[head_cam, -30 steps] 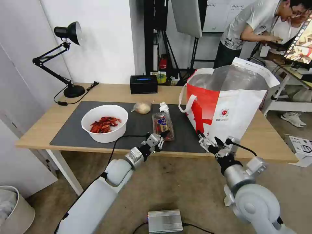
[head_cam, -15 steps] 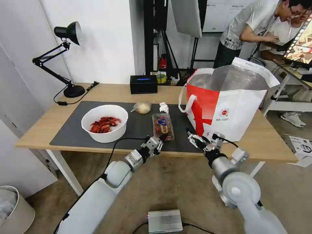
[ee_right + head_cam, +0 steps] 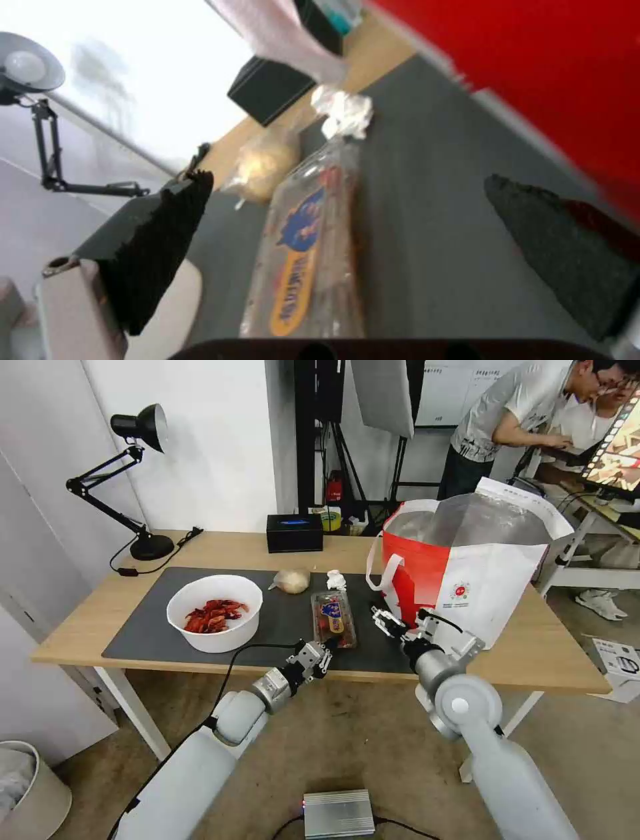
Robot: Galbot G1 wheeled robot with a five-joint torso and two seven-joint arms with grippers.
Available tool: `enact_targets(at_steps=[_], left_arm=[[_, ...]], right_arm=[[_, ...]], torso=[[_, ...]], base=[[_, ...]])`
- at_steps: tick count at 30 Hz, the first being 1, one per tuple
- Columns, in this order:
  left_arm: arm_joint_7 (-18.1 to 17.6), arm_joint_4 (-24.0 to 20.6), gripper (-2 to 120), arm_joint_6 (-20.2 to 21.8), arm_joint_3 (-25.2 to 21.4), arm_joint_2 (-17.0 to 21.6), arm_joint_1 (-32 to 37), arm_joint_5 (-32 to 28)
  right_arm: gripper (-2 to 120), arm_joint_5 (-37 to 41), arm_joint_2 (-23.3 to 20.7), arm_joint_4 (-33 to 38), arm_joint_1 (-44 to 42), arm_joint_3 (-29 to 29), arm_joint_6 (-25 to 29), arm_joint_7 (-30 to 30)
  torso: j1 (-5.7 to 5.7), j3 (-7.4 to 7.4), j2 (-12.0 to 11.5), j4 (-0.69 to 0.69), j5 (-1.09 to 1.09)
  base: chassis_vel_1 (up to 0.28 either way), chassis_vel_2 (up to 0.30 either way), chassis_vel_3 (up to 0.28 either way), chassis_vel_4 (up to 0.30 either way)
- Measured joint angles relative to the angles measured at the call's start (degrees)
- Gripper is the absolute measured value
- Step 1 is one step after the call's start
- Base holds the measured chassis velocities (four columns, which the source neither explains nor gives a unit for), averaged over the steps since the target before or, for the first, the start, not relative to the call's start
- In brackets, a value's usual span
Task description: Pick up the trash from the table and place it into the takeout bag.
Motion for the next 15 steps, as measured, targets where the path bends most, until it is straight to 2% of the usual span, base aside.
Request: enact_targets(at_steps=[15], left_arm=[[0.1,-0.1,0,0.0,-0.3,-0.4,0.4,-0.2]], right_arm=[[100,4.0,3.9,-6.9,5.7,-2.1,-4.2,1.5]], torso=[[0.0,0.0,0.0,0.0,0.0]], base=[[0.0,0.0,0.0,0.0]])
